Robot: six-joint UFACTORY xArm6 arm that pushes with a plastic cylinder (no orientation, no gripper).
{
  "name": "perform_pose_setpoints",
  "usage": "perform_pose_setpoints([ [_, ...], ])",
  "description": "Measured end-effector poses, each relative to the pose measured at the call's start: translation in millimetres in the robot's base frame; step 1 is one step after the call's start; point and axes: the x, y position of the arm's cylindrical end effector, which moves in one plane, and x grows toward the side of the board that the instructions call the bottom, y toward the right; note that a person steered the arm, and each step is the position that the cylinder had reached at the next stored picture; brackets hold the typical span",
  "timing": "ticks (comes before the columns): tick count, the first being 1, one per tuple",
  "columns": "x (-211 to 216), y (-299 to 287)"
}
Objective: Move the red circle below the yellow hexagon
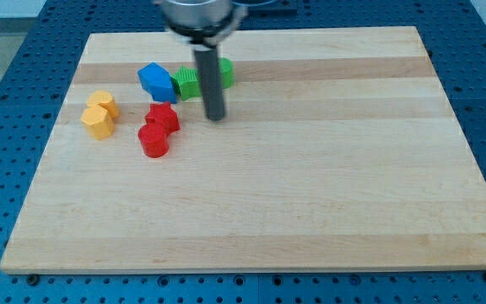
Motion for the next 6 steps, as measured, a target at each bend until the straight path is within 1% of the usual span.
perform_pose_setpoints([
  [1, 20.3, 23.5],
  [2, 43.2, -18.6],
  [4, 61.8, -134.8],
  [5, 69.2, -162.0],
  [6, 70.9, -138.2],
])
